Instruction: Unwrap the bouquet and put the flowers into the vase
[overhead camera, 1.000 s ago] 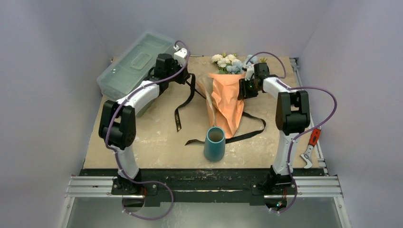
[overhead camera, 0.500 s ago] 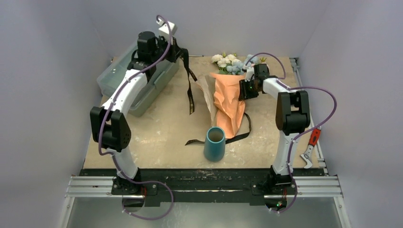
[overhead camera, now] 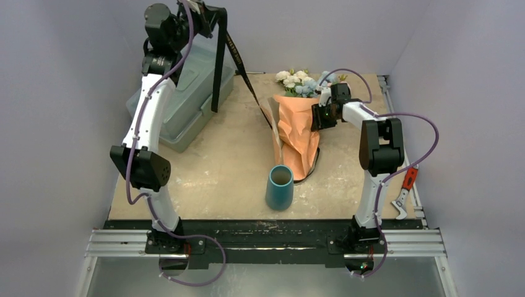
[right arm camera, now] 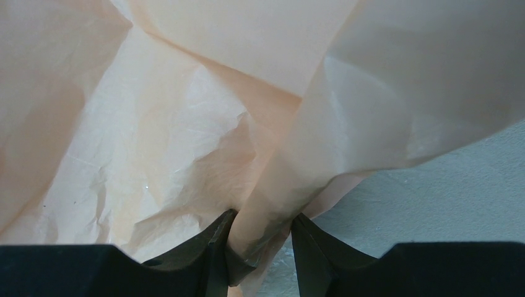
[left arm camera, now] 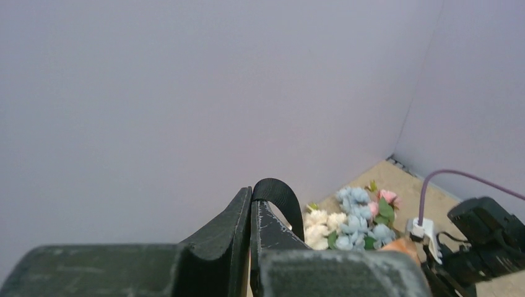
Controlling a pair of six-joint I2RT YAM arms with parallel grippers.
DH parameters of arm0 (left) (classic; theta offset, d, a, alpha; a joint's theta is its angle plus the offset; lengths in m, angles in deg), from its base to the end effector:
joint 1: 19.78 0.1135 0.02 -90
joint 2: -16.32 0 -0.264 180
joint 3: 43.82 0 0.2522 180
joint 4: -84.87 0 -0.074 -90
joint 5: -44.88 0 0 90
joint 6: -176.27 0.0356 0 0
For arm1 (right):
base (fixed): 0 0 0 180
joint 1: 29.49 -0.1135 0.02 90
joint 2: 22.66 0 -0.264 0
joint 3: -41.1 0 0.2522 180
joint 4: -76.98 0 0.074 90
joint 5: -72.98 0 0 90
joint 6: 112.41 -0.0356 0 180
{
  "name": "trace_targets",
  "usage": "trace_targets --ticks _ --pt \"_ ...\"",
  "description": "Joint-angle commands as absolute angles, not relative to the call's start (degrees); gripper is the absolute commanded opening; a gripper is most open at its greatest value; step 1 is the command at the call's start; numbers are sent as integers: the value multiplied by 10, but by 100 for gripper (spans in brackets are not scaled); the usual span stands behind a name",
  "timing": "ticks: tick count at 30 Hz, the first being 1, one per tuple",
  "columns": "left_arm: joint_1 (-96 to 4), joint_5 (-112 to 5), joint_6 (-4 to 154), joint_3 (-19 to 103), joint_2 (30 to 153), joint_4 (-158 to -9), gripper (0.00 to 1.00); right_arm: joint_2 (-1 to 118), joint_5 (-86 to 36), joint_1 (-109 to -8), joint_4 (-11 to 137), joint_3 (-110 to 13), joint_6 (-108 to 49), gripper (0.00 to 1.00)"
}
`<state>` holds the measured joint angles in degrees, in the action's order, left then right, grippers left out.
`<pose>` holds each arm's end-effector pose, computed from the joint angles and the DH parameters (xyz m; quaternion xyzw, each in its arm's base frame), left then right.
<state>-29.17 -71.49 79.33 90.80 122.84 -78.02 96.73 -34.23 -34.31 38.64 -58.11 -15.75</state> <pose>0.4133 -0.0844 0.5056 0.1892 0.6155 -0.2503 0.7230 0.4402 0.0477 0.1644 -0.1356 0.9428 0.1397 0.2705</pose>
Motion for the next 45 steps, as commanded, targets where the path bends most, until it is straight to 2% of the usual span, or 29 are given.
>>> trace_targets --ticks 1,8,15,18,21,29,32,36,39,42,45 --pt "-259 -697 764 1013 1259 -805 0 960 -315 -343 385 -569 -142 42" --pt "-230 -659 762 1107 1285 -845 0 960 -317 -343 385 -571 -141 42" --pt "-210 -647 757 1117 1267 -867 0 960 -314 -343 382 -572 -141 43" --pt "-208 -689 777 1039 1225 -864 0 961 -314 -342 382 -575 -141 43" --pt "-207 -729 821 911 1149 -858 0 963 -314 -343 380 -579 -141 43" --pt "-201 -767 940 623 990 -764 0 963 -318 -343 378 -580 -141 43" --pt "-202 -797 1023 550 948 -696 0 964 -317 -342 377 -580 -141 43" --pt "-211 -832 1204 485 921 -511 0 964 -318 -343 376 -581 -141 43" --pt "-232 -812 1342 430 907 -412 0 965 -317 -343 374 -582 -139 44" --pt "-256 -772 1414 375 900 -380 0 963 -324 -343 371 -583 -136 48" --pt "-261 -776 1417 370 921 -361 37 954 -339 -343 372 -581 -134 50"
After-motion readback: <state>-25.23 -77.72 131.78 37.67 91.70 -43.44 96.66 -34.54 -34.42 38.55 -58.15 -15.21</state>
